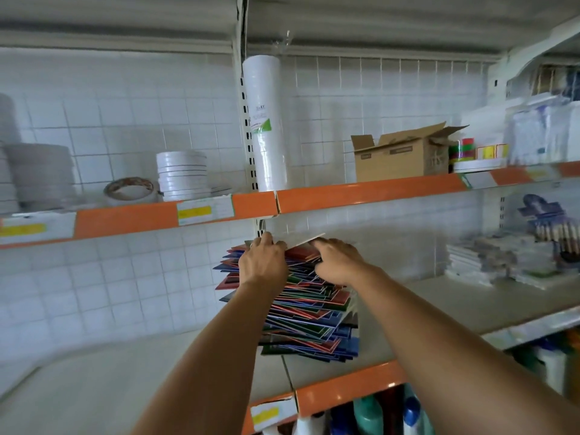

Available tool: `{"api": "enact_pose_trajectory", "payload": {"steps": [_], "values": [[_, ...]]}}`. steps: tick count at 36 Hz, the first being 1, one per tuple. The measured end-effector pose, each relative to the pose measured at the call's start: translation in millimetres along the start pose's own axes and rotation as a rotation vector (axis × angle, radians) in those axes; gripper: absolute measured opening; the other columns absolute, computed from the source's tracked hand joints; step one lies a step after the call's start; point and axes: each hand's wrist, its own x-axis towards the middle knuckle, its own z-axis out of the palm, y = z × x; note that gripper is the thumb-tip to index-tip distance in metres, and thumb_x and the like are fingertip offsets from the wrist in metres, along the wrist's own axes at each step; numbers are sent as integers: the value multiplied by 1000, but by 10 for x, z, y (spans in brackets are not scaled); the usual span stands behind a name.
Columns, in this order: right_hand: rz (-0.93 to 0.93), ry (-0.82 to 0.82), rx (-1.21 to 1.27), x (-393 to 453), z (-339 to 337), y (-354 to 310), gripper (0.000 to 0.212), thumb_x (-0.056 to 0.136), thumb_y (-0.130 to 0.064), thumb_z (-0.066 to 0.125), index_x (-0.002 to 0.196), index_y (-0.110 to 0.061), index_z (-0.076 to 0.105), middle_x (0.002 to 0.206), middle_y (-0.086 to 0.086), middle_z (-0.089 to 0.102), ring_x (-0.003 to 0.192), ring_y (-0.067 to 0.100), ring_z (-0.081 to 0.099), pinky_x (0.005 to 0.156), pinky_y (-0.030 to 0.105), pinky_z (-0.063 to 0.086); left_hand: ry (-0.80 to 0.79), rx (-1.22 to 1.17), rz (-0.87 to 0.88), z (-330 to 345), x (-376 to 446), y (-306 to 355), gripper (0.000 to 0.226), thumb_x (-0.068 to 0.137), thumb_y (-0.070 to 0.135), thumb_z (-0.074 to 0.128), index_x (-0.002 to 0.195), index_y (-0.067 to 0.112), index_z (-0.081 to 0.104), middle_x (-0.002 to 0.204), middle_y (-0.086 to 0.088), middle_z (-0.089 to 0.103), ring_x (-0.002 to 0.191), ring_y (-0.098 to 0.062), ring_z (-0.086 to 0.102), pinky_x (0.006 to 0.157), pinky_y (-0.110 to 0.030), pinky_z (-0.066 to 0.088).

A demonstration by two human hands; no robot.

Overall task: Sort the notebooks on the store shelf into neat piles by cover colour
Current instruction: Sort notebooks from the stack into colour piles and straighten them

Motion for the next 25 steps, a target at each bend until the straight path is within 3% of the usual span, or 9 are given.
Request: {"api": "enact_pose_trajectory", "payload": {"steps": [3,8,12,16,19,25], "values": [[5,-15,-9,36,21,-15,60,91,-11,45,148,-20,30,151,10,35,137,28,33,113,40,25,-3,-23,-25,-10,15,-18,36,92,9,43,125,18,55,117,-5,52,104,-25,55,80,-38,50],[-32,80,-93,127,99,73,47,93,-11,49,138,-24,48,136,3,54,125,21,47,112,40,23,-11,-8,-41,-13,24,-19,34,91,3,42,120,16,52,114,-7,62,99,-26,61,76,-38,51],[-97,175,-219,134,101,100,45,92,-8,52,133,-27,54,131,1,59,125,20,46,114,39,16,-20,49,-57,-35,61,-12,36,90,3,46,123,17,48,105,-9,65,93,-27,63,68,-34,44],[-175,307,-348,97,103,55,43,87,-2,53,123,-25,61,121,-1,60,118,21,48,108,35,24,-27,67,-44,-65,81,-27,44,89,-1,48,129,16,44,102,-9,66,91,-29,63,66,-35,43],[-199,319,-387,70,82,42,46,86,2,52,123,-23,62,117,1,56,115,22,47,100,33,32,-26,69,-37,-87,60,-33,48,89,-4,49,132,16,41,102,-11,66,91,-29,64,65,-36,44],[-180,159,-218,-11,12,68,52,87,7,50,133,-17,52,126,4,50,117,21,47,96,35,43,3,62,-35,-104,-18,-89,42,93,-4,41,130,16,46,110,-11,63,98,-29,63,74,-37,49]]}}
